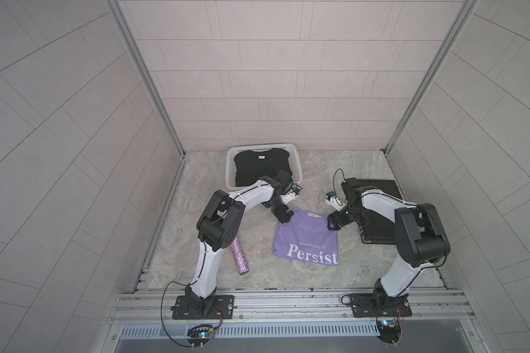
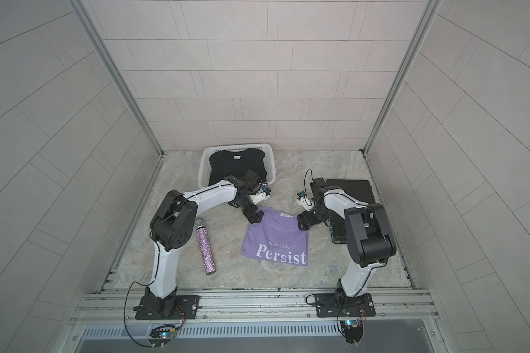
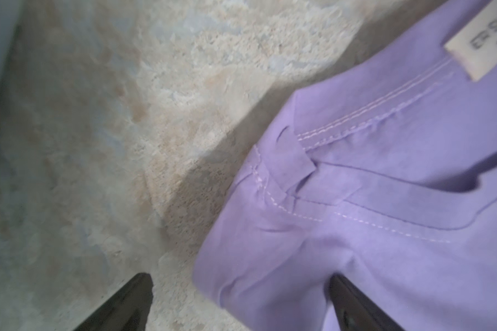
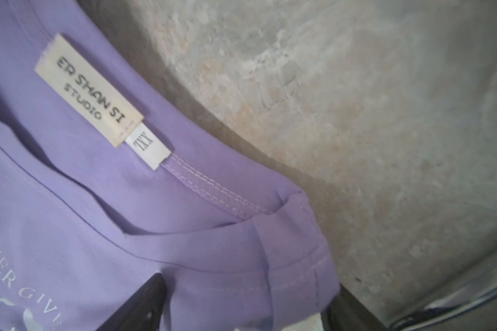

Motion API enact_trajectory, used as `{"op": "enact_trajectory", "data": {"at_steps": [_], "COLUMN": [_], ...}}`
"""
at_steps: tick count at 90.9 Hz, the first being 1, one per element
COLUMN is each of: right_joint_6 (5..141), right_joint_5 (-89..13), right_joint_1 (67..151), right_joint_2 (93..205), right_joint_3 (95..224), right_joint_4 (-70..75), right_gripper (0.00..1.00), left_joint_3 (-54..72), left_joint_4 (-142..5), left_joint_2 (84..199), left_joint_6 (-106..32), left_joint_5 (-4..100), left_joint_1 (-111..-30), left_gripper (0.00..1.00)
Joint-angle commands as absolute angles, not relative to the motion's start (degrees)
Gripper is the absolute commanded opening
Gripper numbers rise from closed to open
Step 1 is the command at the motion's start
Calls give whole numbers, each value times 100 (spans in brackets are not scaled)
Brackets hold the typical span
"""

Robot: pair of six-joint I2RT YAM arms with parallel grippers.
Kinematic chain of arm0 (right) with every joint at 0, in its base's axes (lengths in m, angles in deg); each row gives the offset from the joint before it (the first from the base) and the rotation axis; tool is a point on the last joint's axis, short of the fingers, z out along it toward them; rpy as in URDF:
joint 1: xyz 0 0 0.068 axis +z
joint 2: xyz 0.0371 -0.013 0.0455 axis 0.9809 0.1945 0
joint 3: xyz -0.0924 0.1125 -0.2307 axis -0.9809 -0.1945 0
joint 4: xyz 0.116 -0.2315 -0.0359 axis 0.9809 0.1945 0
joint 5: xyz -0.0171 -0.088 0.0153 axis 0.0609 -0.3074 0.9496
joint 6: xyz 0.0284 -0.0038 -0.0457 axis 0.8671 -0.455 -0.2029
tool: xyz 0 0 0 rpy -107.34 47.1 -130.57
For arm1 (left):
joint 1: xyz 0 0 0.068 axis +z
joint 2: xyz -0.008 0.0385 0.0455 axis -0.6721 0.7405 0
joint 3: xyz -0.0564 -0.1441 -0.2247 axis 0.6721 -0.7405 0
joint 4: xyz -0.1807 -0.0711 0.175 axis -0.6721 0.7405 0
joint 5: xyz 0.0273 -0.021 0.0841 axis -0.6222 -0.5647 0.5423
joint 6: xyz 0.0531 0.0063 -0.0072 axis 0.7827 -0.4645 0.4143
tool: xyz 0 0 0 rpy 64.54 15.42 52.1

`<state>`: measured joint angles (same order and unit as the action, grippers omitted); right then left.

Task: Put the folded t-shirts into the basket
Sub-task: Pick up the T-shirt from the center of the board.

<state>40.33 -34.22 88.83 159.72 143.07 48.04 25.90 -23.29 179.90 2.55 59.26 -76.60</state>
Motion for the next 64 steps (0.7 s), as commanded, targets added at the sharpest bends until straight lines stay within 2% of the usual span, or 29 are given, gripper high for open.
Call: {"op": "enact_trajectory", "data": {"at_steps": [1,26,52,64], "right_joint_6": [4039,4078,4156,4096], "right_joint_5": [-3406,-3242,-3109,-3039], "right_joint_1": [8916,8960,8986,8986], "right_joint_2": [16061,16314,16233,15917], "right_joint_3": [14318,14341,14346,14228], "right_joint_4": [4790,4796,4592,4389], "right_gripper": [81,64,36,23], "left_joint_3": [2689,2764,2868,2816], "left_joint_4": [-2063,-1936,-1938,-2065], "left_joint_2": [18126,18307,18403,18302], "left_joint_6": [172,43,-141,-205], "left_joint_5": [5775,5935,5915,5948], "left_joint_1": [-7668,-7894,-7905,-7905], "left_gripper": [93,79,39,24]}}
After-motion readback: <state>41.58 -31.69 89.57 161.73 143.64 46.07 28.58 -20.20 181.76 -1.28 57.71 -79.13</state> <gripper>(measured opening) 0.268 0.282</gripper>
